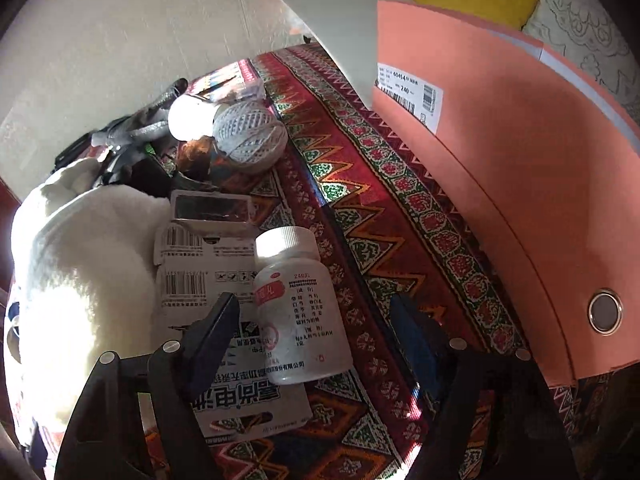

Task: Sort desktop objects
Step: 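Grasp the white pill bottle with the right tool while the left tool grasps the purple fuzzy pot, then lift and carry the pill bottle and purple pot with both tools toward the orange box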

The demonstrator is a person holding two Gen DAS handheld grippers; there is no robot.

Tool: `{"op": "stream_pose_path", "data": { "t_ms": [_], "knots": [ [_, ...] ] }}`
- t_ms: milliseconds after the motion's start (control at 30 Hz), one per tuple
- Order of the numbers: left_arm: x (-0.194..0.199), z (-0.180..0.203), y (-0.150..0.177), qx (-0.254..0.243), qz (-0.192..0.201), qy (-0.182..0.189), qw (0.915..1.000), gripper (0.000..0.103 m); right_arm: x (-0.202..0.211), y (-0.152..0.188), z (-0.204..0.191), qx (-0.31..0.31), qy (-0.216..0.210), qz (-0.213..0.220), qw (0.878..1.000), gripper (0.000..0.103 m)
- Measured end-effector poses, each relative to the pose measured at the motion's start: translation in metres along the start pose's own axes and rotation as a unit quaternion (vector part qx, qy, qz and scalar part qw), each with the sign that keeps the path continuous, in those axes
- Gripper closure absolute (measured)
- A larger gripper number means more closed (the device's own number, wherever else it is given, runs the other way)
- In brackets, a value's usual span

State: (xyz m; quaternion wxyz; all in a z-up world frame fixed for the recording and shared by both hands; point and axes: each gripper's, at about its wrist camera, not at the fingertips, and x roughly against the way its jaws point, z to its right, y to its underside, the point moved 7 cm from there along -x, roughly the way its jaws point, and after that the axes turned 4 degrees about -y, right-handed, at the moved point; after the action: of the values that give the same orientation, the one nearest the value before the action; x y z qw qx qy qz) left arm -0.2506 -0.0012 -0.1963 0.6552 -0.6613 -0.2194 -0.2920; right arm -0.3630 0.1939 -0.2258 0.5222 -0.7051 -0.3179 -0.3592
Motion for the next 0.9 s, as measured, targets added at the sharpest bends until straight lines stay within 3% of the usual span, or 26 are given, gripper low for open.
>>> {"op": "stream_pose_path", "data": {
  "t_ms": [167,200,233,267,300,900],
  "knots": [
    [-0.010,0.005,0.003,-0.001,-0.011,0.003,0.9999,0.001,-0.012,-0.001,0.006,-0.016,-0.012,-0.016,1.000,0.024],
    [-0.010,0.005,0.003,-0.001,-0.012,0.004,0.9999,0.001,-0.012,-0.001,0.006,-0.016,-0.016,-0.017,1.000,0.028],
    [-0.010,0.006,0.003,-0.001,-0.014,0.008,0.9999,0.004,-0.011,0.000,0.006,-0.017,-0.020,-0.017,0.999,0.040],
    [-0.009,0.006,0.003,0.003,-0.016,0.013,0.9998,0.019,-0.010,0.000,0.005,-0.018,-0.024,-0.017,0.999,0.047],
    [-0.009,0.005,0.003,0.011,-0.018,0.019,0.9996,0.022,-0.010,0.001,0.005,-0.019,-0.028,-0.018,0.999,0.057],
    [0.030,-0.001,-0.009,0.050,0.014,0.045,0.9976,0.026,0.015,0.010,0.002,-0.033,-0.089,-0.006,0.995,0.058]
  ]
}}
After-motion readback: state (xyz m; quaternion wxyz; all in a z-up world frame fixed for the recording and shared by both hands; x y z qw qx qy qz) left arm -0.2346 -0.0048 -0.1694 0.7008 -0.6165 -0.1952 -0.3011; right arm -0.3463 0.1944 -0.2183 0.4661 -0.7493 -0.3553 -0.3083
